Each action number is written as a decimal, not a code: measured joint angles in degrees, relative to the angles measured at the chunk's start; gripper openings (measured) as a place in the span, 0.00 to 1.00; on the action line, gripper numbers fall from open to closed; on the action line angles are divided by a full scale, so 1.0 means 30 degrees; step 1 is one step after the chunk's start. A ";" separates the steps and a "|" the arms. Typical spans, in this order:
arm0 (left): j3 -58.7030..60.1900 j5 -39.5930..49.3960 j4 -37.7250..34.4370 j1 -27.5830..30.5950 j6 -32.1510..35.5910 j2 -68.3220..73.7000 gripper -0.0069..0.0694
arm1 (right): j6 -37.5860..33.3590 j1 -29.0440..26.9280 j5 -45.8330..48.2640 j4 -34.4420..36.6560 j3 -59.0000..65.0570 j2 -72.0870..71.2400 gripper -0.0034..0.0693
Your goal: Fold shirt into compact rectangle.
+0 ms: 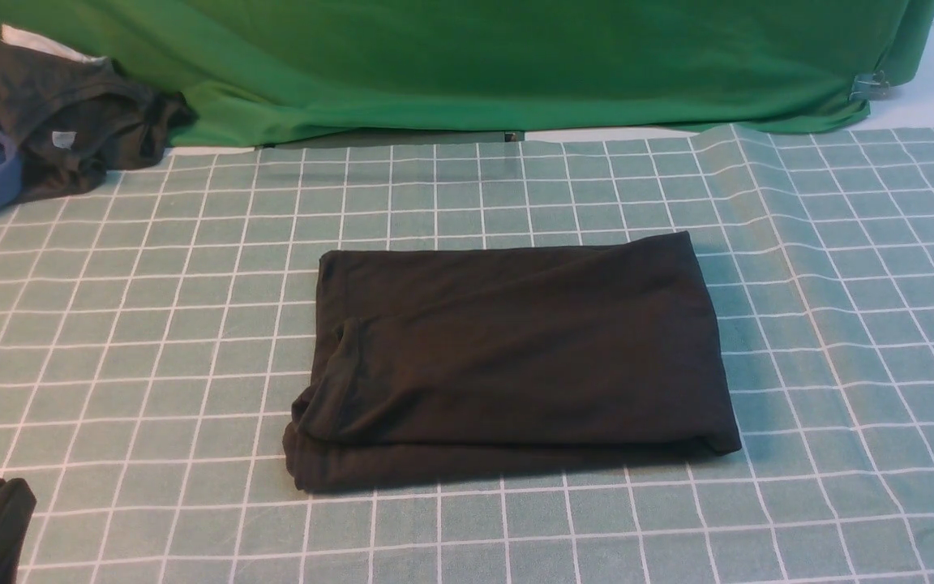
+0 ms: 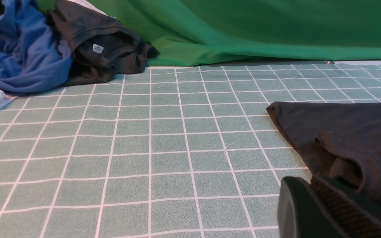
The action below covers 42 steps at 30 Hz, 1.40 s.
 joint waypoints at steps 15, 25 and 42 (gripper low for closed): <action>0.0000 0.0000 0.0034 0.0000 0.0000 0.0000 0.11 | 0.0457 -0.0016 -0.0128 -0.0294 0.0000 0.0000 0.37; 0.0000 0.0000 0.0034 0.0000 0.0017 0.0000 0.11 | 0.0457 -0.0016 -0.0128 -0.0294 0.0000 0.0000 0.37; 0.0000 0.0000 0.0034 0.0000 0.0017 0.0000 0.11 | 0.0494 -0.0016 -0.0128 -0.0294 0.0000 0.0000 0.37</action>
